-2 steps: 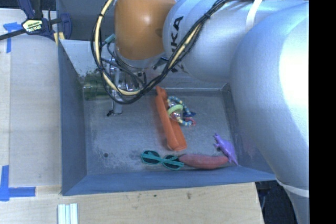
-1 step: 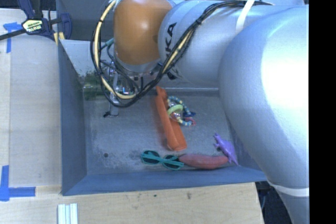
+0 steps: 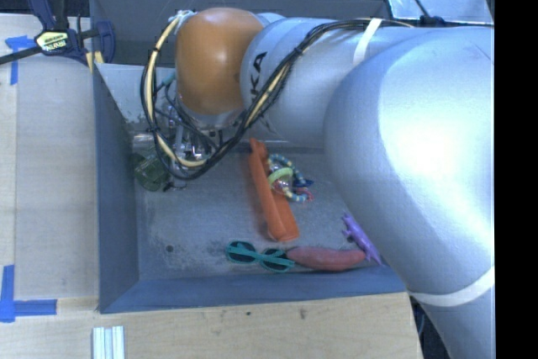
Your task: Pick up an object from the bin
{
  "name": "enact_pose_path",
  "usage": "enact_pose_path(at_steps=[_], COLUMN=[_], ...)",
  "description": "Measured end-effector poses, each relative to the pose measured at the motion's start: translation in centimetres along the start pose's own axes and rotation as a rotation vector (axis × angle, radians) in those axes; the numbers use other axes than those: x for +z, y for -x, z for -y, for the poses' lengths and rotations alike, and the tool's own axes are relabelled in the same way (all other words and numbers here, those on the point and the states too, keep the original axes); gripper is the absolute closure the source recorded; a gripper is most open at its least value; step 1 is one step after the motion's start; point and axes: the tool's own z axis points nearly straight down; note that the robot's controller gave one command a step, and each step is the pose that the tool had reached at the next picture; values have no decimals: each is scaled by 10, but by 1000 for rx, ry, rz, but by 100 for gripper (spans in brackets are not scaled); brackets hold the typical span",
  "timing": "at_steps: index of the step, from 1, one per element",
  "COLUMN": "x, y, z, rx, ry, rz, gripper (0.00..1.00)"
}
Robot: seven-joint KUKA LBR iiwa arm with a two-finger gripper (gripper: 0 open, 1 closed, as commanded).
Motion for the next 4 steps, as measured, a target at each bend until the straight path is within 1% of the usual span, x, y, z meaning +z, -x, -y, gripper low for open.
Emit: enact_pose_path(at_steps=[1,3,4], x=[8,5,-15], y=[-9,-10,-11], z=[2,2,2], rx=[2,3,3], ry=[-7,-8,-9], rz=[-28,-31,-39], gripper=[100,100,100])
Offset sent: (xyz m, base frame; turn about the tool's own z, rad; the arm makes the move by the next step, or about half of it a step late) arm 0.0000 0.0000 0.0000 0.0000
